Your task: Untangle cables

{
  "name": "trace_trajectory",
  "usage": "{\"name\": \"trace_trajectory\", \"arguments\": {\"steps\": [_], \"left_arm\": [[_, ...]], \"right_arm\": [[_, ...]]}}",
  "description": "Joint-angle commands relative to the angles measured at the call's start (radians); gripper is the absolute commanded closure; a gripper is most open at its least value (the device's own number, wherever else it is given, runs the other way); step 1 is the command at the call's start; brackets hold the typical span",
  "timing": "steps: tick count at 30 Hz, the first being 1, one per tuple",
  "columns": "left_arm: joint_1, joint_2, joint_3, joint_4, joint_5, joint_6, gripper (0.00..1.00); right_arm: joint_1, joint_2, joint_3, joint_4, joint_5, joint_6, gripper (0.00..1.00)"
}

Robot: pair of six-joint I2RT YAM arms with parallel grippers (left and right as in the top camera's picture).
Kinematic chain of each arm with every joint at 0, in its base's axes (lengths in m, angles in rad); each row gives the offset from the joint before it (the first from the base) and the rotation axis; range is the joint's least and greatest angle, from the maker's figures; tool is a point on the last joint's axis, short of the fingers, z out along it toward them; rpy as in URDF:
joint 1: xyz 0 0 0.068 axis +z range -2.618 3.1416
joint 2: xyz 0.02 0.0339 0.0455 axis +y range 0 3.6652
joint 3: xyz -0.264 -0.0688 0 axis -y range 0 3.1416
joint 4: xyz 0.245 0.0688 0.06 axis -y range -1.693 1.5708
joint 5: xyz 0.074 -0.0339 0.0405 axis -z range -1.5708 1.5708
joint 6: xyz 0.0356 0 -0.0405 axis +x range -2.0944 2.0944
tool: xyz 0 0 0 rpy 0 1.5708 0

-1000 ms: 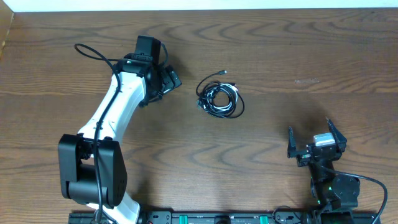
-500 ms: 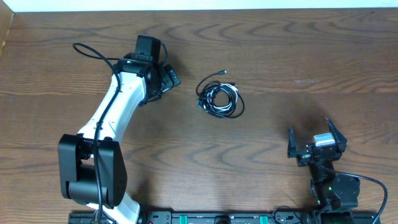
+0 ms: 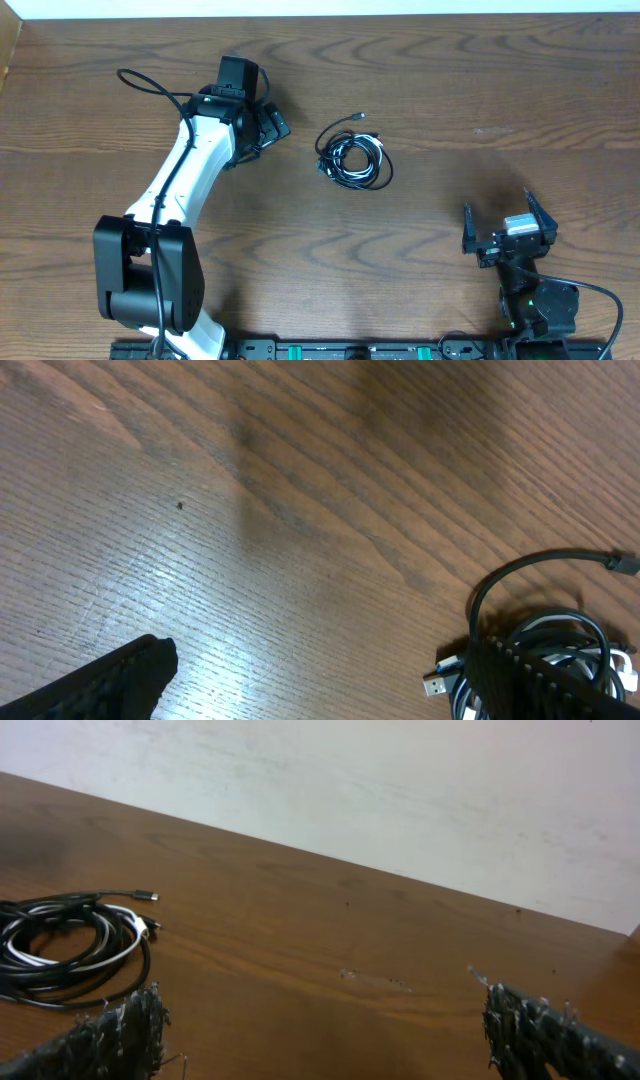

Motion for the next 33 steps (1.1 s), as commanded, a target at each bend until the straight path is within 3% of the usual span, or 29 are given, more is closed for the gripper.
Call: {"name": "trace_trajectory", "arguments": {"steps": [1,33], "left_arm": [[-0.002,0.013,-0.010,0.000,-0.019,-0.017,0.02],[-0.002,0.013,-0.010,0.006,-0.011,-0.042,0.02]], "right_arm": [[0.002,-0.006,-0.001,-0.005,0.003,0.002,0.01],[0.002,-0.006,-0.001,-0.005,0.003,0.002,0.01]]}}
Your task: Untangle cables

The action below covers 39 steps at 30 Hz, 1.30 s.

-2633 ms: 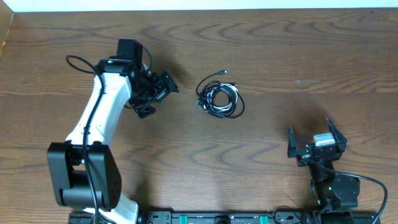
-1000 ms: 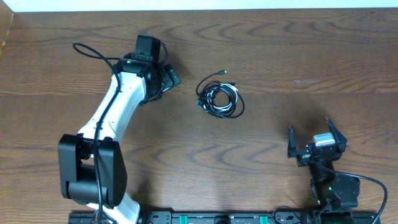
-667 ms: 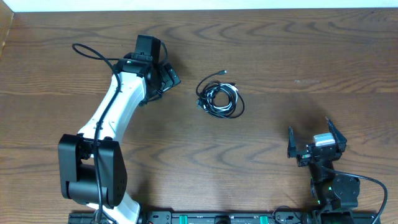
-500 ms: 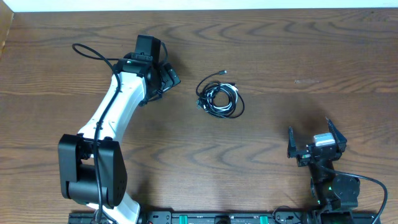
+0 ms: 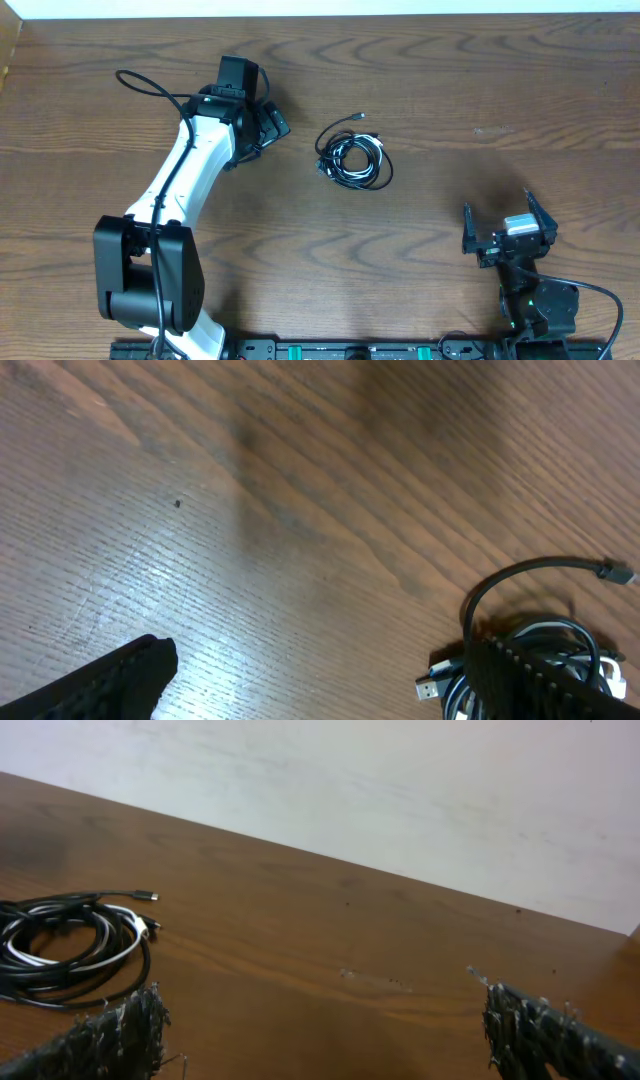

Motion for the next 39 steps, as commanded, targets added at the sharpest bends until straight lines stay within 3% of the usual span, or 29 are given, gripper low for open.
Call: {"name": "trace_trajectory", "arguments": {"steps": [1,18,19,21,25,28,35,36,37,38,39], "left_arm": [[-0.002,0.013,-0.010,0.000,-0.012,-0.012,0.02],[-0.002,0.013,-0.010,-0.009,-0.013,-0.011,0.01],[-0.002,0.013,-0.010,-0.013,-0.013,-0.011,0.08],[-0.002,0.013,-0.010,-0.018,-0.013,-0.011,0.41],[-0.002,0.013,-0.010,-0.023,-0.013,-0.011,0.90],[-0.002,0.013,-0.010,-0.019,-0.013,-0.011,0.92],[-0.002,0.013,-0.010,-0.016,-0.013,-0.011,0.91],[-0.002,0.013,-0.010,-0.016,-0.013,-0.011,0.63],[-0.002,0.013,-0.010,-0.016,-0.013,-0.011,0.28],[-0.002,0.013,-0.010,-0.016,-0.013,-0.009,0.09],[-0.002,0.013,-0.010,-0.017,-0.013,-0.007,0.03]], "right_arm": [[0.002,-0.006,-0.001,-0.005,0.003,0.002,0.01],[0.002,-0.006,-0.001,-0.005,0.003,0.002,0.01],[0.002,-0.006,-0.001,-0.005,0.003,0.002,0.01],[0.002,-0.006,-0.001,-0.005,0.003,0.002,0.01],[0.002,-0.006,-0.001,-0.005,0.003,0.002,0.01],[0.002,-0.006,-0.001,-0.005,0.003,0.002,0.01],[0.002,-0.006,-0.001,-0.005,0.003,0.002,0.01],[0.002,-0.006,-0.001,-0.005,0.003,0.002,0.01],[0.002,-0.006,-0.001,-0.005,0.003,0.002,0.01],[0.002,-0.006,-0.001,-0.005,0.003,0.002,0.01],[0.002,-0.006,-0.001,-0.005,0.003,0.002,0.01]]}}
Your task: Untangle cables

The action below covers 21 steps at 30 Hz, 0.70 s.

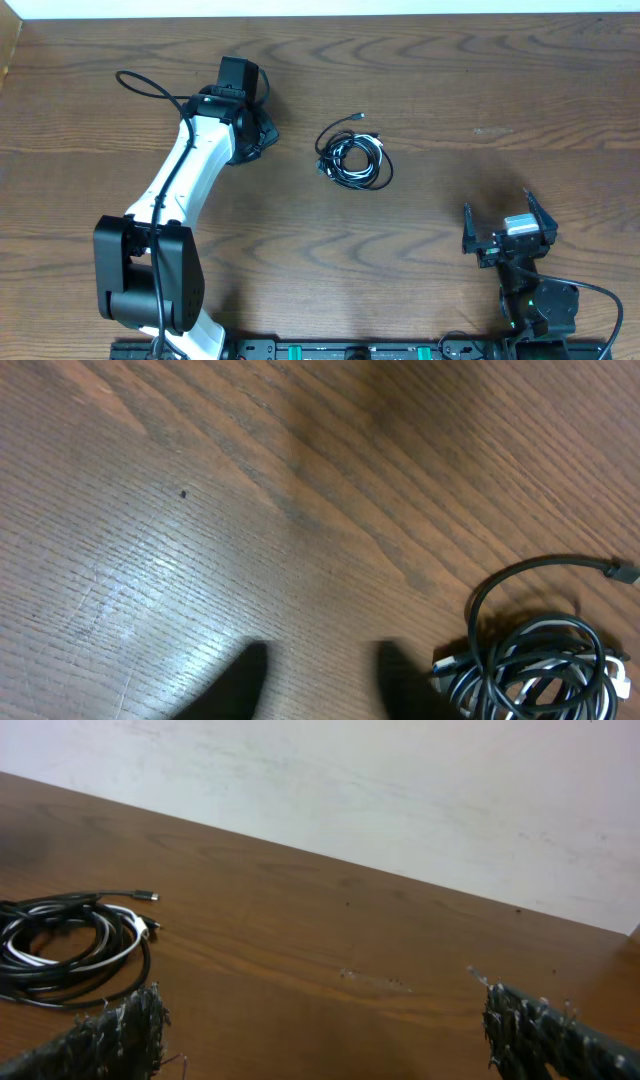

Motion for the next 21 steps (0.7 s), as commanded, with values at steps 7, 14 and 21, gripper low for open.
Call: {"name": "trace_trajectory", "arguments": {"steps": [7,14,21], "left_arm": [[-0.002,0.013,-0.010,-0.003,-0.013,0.006,0.02],[-0.002,0.013,-0.010,-0.003,-0.013,0.005,0.53],[-0.002,0.013,-0.010,-0.002,-0.013,0.005,0.26]], "right_arm": [[0.002,-0.006,-0.001,0.000,-0.038,0.013,0.01],[0.002,-0.006,-0.001,0.049,-0.107,0.013,0.01],[0.002,-0.006,0.001,0.120,-0.304,0.066,0.01]]}}
